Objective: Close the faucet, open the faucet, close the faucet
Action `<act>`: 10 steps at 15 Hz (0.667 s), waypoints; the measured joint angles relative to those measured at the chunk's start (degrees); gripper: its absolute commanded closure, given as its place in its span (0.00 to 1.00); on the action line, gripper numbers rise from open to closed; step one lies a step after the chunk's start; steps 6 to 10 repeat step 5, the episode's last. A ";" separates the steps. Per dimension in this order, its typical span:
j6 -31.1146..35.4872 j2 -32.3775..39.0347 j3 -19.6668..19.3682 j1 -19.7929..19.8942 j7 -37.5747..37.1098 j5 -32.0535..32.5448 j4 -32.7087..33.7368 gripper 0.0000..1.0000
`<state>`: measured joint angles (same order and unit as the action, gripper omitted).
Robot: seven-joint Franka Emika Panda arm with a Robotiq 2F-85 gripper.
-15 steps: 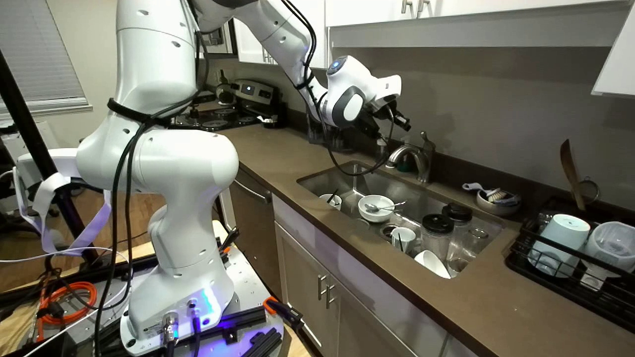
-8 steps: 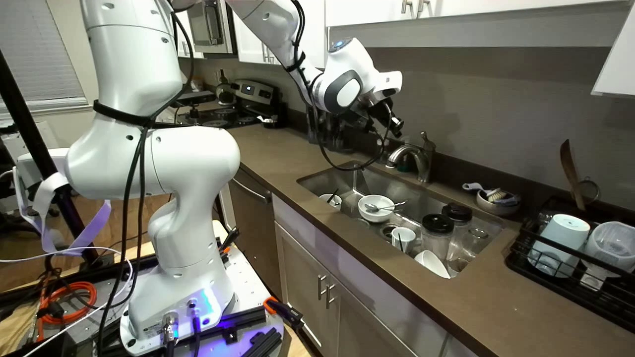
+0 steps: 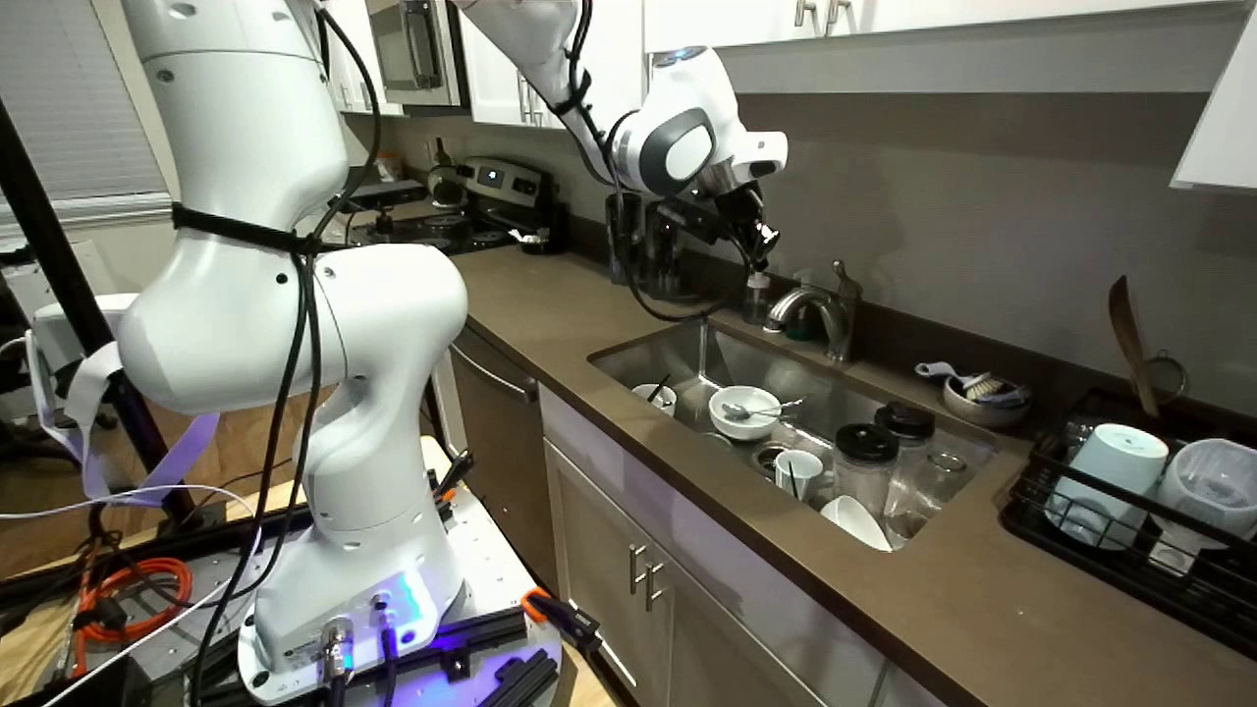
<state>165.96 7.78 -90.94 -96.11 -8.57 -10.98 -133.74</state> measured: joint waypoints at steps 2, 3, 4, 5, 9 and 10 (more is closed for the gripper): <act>-2.06 -0.02 -4.15 -4.68 0.00 -0.05 0.50 1.00; -3.06 -0.02 -6.33 -7.17 0.01 -0.20 0.81 1.00; -4.07 -0.01 -8.44 -9.57 0.16 -0.56 1.13 1.00; -4.90 0.01 -10.43 -11.87 0.52 -1.11 1.41 1.00; -4.90 0.01 -10.43 -11.87 0.52 -1.11 1.41 1.00; -4.90 0.01 -10.43 -11.87 0.52 -1.11 1.41 1.00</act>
